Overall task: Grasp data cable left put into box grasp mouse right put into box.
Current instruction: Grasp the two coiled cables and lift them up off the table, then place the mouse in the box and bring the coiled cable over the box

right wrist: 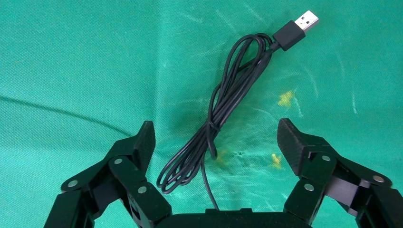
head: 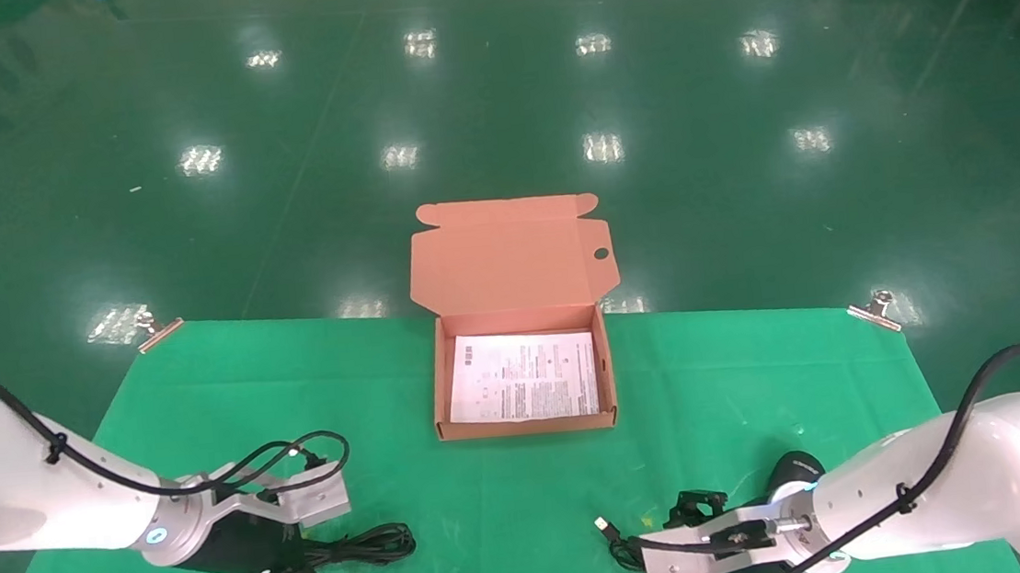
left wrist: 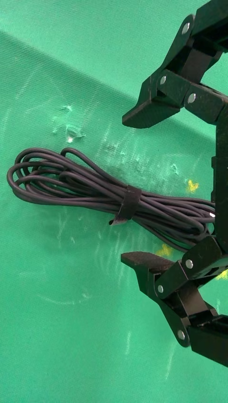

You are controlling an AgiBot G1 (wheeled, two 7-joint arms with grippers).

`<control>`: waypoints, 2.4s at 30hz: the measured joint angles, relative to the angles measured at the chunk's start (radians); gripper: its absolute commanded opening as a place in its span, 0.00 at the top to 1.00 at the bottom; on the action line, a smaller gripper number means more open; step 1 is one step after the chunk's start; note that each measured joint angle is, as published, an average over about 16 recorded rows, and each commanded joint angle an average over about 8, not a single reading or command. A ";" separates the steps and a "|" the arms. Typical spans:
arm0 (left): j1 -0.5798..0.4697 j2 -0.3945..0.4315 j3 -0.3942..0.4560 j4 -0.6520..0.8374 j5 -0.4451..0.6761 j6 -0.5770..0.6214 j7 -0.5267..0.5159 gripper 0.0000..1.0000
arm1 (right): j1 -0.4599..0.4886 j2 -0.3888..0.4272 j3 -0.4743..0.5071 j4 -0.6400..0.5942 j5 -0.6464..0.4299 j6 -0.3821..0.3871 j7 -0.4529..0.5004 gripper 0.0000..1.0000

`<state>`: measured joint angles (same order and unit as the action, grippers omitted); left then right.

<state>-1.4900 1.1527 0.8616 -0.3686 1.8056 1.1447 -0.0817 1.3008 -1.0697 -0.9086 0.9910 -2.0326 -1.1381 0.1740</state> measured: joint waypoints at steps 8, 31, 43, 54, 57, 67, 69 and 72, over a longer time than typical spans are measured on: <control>0.002 -0.004 0.000 -0.013 0.001 0.002 -0.006 1.00 | 0.001 0.004 0.000 0.008 0.003 -0.005 -0.001 1.00; 0.005 -0.007 0.002 -0.026 0.003 0.005 -0.010 1.00 | 0.002 0.008 0.000 0.017 0.005 -0.010 -0.003 1.00; -0.011 -0.031 0.002 -0.059 0.010 0.010 -0.004 1.00 | 0.035 0.066 0.044 0.046 0.036 -0.010 0.042 1.00; -0.071 -0.148 -0.019 -0.307 0.044 -0.029 -0.072 1.00 | 0.182 0.187 0.169 0.139 0.068 0.034 0.158 1.00; -0.085 -0.181 -0.029 -0.414 0.062 -0.056 -0.113 1.00 | 0.237 0.187 0.196 0.149 0.069 0.057 0.170 1.00; -0.125 -0.213 -0.052 -0.682 0.153 -0.155 -0.246 1.00 | 0.415 0.057 0.246 0.071 0.098 0.150 0.106 1.00; -0.134 -0.206 -0.055 -0.704 0.173 -0.174 -0.266 1.00 | 0.445 0.021 0.251 0.041 0.110 0.167 0.080 1.00; -0.148 -0.193 -0.059 -0.721 0.202 -0.200 -0.289 1.00 | 0.483 -0.031 0.257 -0.009 0.129 0.191 0.041 1.00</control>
<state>-1.6376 0.9599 0.8028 -1.0893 2.0073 0.9450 -0.3710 1.7834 -1.1005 -0.6517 0.9823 -1.9039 -0.9467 0.2148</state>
